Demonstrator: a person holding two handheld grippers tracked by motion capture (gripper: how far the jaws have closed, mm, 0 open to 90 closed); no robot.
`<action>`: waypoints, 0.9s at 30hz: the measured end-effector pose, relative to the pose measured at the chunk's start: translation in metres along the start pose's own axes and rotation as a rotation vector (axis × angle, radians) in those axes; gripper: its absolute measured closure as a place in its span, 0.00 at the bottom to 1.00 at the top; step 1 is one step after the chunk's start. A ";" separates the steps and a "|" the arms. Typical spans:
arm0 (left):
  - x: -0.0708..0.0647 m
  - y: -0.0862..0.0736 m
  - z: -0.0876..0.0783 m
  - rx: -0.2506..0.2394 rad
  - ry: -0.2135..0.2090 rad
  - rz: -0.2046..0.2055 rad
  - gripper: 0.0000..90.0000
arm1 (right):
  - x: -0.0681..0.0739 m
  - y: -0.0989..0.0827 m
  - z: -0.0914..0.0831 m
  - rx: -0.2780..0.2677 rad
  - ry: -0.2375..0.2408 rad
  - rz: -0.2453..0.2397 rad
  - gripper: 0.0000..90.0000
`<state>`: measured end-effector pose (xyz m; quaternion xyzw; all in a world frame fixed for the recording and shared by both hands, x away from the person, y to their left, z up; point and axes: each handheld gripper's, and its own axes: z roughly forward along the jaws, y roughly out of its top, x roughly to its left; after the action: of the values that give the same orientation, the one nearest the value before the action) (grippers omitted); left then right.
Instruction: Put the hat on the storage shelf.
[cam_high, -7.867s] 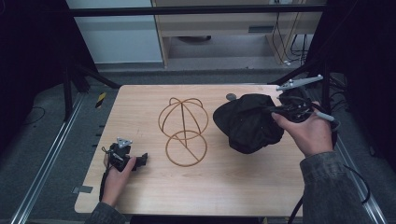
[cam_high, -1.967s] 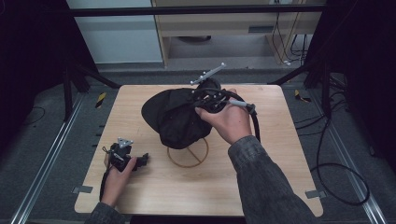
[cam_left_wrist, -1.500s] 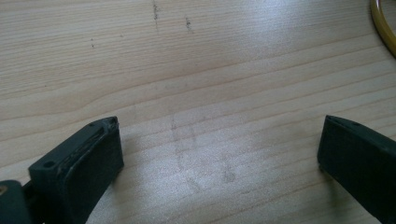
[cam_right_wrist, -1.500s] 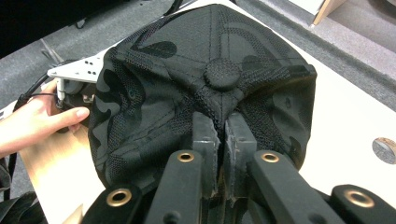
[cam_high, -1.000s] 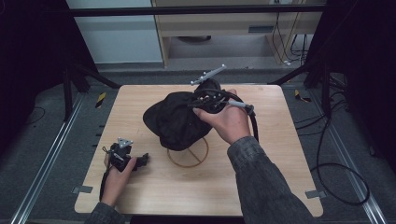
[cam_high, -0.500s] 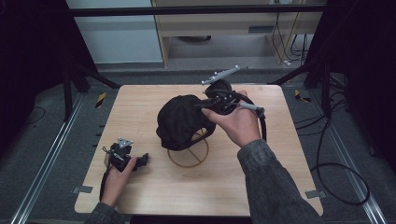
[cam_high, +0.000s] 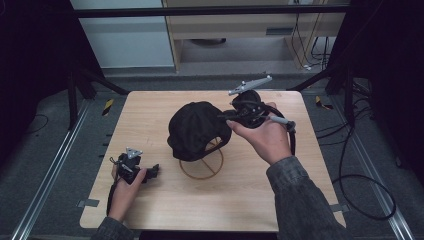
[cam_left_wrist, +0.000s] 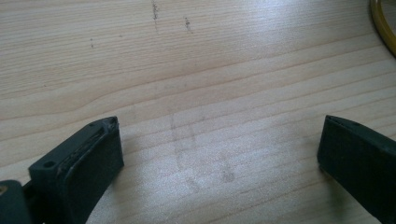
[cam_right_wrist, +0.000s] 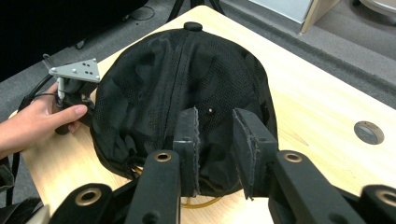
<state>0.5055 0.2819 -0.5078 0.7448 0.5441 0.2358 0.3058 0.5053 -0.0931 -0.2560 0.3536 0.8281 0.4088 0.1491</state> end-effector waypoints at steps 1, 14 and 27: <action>0.000 0.000 0.000 0.000 0.000 0.000 0.00 | 0.000 -0.002 -0.002 -0.002 0.000 0.002 0.79; 0.000 0.000 0.000 0.000 0.000 0.000 0.00 | -0.004 -0.010 -0.009 -0.012 -0.006 0.017 0.73; 0.000 0.000 0.000 -0.001 -0.002 0.001 0.00 | -0.010 -0.023 -0.022 -0.025 -0.038 0.041 0.55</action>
<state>0.5054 0.2817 -0.5079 0.7453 0.5432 0.2355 0.3066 0.4900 -0.1224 -0.2607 0.3761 0.8126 0.4152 0.1608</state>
